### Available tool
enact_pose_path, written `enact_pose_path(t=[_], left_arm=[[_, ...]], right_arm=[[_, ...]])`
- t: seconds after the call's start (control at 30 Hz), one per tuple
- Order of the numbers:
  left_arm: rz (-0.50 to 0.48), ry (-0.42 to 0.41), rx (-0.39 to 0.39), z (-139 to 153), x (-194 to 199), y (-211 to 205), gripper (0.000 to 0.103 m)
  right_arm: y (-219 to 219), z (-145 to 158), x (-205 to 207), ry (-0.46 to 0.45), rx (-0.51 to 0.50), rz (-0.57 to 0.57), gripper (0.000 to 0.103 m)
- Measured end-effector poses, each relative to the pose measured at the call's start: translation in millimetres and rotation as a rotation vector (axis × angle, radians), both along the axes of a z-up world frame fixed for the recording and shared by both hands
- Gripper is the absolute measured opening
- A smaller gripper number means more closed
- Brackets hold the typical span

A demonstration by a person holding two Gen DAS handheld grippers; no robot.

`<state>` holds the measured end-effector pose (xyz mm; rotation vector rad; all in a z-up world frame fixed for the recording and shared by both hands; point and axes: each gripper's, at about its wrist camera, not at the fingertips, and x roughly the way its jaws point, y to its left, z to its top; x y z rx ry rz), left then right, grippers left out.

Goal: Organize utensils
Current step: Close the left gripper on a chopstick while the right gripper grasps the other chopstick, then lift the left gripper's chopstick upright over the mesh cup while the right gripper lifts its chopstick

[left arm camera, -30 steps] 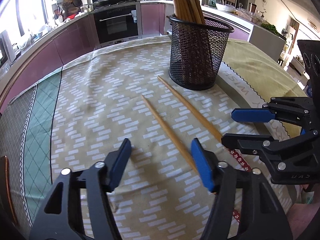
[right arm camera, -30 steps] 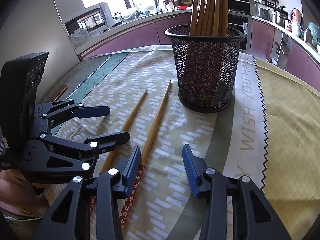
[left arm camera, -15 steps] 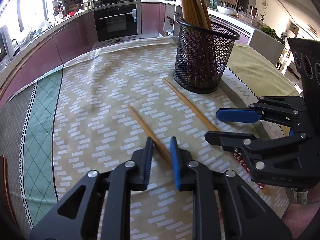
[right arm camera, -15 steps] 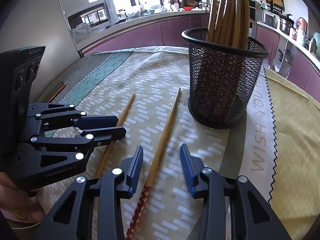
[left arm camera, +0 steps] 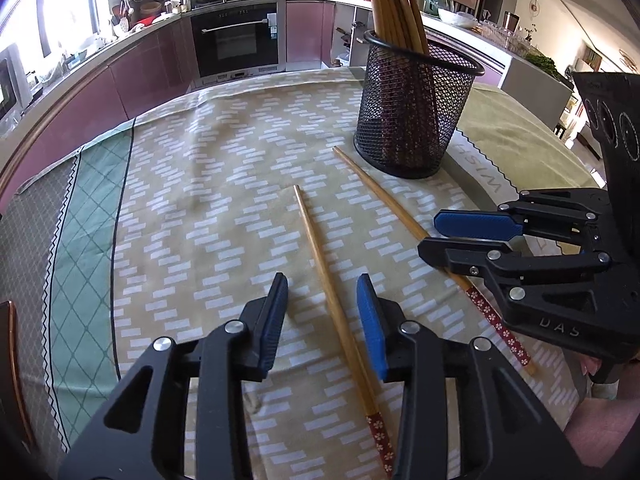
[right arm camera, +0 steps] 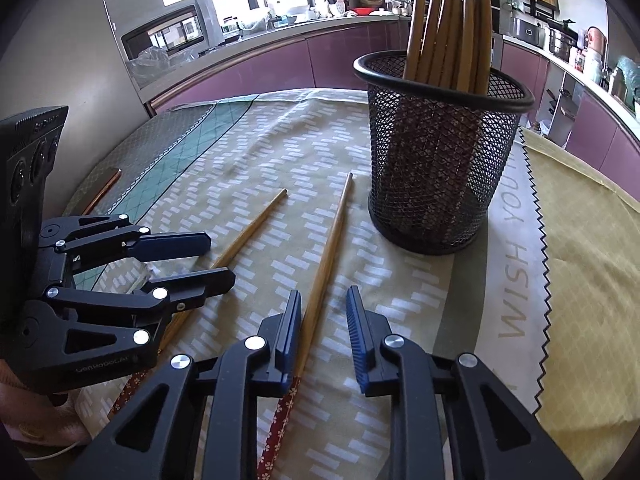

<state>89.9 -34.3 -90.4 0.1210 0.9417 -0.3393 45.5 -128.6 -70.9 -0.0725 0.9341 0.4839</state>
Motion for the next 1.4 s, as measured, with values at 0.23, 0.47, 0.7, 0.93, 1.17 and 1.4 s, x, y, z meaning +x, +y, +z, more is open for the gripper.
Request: enact_pose_path(t=[0.23, 0.47, 0.7, 0.93, 1.17, 1.4], left_arm=[[-0.005, 0.001, 0.009, 0, 4, 0, 0.03], [0.008, 0.002, -0.001, 0, 8, -2, 0.01], [0.031, 0.007, -0.037, 0, 9, 1, 0.007], [0.033, 0.007, -0.075, 4, 8, 7, 0.007], [0.035, -0.025, -0.091, 18, 3, 9, 0.007], [0.037, -0.046, -0.108, 30, 2, 10, 0.007]], right_arm=[[16, 1, 11, 0.003, -0.038, 0.003, 0.022], [13, -1, 15, 0.01, 0.003, -0.034, 0.008], [0, -1, 13, 0.041, 0.095, -0.071, 0.006], [-1, 9, 0, 0.025, 0.184, -0.041, 0.006], [1, 23, -6, -0.003, 0.218, -0.01, 0.006], [-6, 32, -10, -0.025, 0.241, 0.0, 0.006]])
